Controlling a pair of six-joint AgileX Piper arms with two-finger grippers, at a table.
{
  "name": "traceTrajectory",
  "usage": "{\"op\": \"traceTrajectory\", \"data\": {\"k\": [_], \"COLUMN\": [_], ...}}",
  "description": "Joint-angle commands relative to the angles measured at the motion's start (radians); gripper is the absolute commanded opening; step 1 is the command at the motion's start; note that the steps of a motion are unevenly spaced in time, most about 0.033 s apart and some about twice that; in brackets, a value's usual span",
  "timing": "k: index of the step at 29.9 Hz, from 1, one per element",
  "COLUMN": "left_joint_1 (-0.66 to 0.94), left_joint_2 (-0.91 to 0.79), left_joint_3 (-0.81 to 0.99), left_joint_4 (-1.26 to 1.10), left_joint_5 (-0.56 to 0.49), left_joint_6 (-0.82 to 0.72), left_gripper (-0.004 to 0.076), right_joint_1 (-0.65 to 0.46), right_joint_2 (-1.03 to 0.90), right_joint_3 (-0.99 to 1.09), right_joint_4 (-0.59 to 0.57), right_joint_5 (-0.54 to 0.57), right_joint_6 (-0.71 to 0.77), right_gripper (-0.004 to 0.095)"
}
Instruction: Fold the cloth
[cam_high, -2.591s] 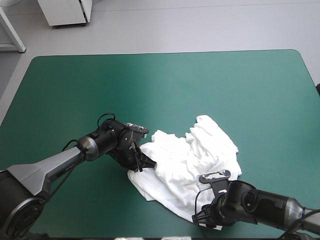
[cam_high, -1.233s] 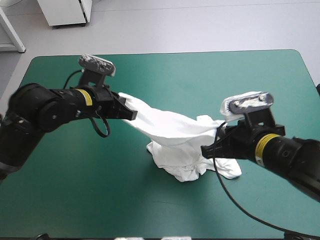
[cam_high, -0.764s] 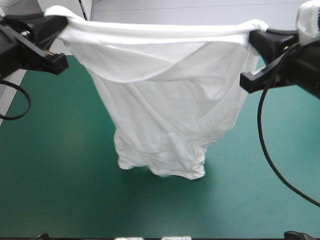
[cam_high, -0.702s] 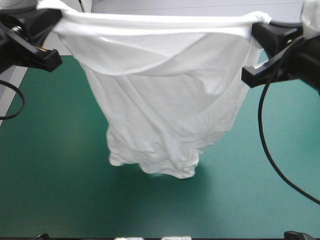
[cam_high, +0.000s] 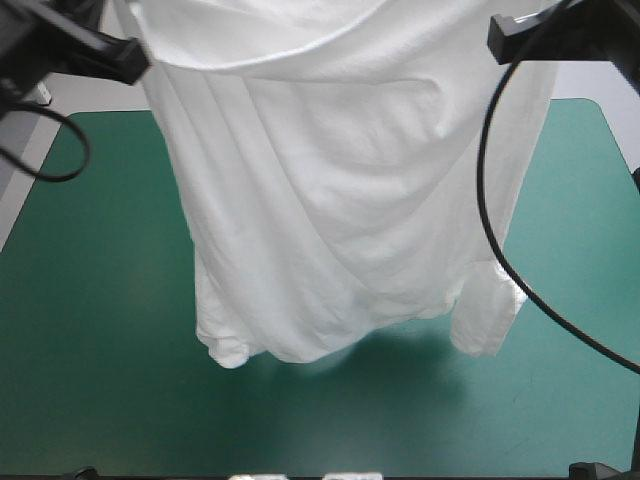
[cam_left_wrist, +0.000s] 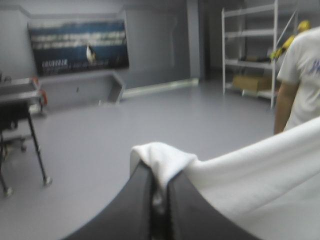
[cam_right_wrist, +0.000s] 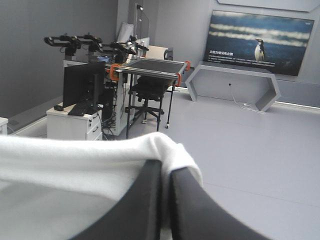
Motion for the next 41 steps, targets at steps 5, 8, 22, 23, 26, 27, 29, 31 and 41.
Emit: {"op": "traceTrajectory", "data": {"k": [5,8,22,23,26,27,29,31,41], "left_joint_1": [0.001,0.028,0.282,0.287,0.287,0.287,0.287,0.287,0.289], "left_joint_2": [0.19,0.268,0.641,0.67,0.748,0.773,0.82,0.857,0.95], "left_joint_3": [-0.012,-0.012,-0.012,-0.012,-0.012,-0.012,-0.012,-0.012,-0.014], "left_joint_4": [0.181,0.164,-0.1,-0.099,-0.102,-0.102,-0.102,-0.098,-0.104], "left_joint_5": [0.154,0.145,0.001,-0.011,-0.043,-0.054,-0.072,-0.092,-0.136], "left_joint_6": [-0.105,-0.105,-0.054,-0.049,-0.045,-0.045,-0.045,-0.045,-0.056], "left_gripper": [-0.001,-0.001,-0.001,-0.001,-0.001,-0.001,-0.001,-0.001,0.0146], "right_joint_1": [-0.388,-0.632,-1.025,-1.025,-1.025,-1.025,-1.025,-1.025,-1.033], "right_joint_2": [-0.008,0.004,0.31,0.344,0.436,0.458,0.506,0.541,0.608], "right_joint_3": [0.182,0.342,0.683,0.683,0.683,0.683,0.683,0.683,0.683], "right_joint_4": [0.264,0.577,1.189,1.189,1.201,1.201,1.201,1.196,1.221], "right_joint_5": [-0.002,-0.028,-0.329,-0.339,-0.364,-0.376,-0.4,-0.417,-0.444], "right_joint_6": [0.061,0.064,-0.12,-0.131,-0.147,-0.147,-0.147,-0.147,-0.186], "right_gripper": [-0.0017,-0.0017,-0.0017,-0.0017,-0.0017,-0.0017,-0.0017,-0.0017,0.0444]}}
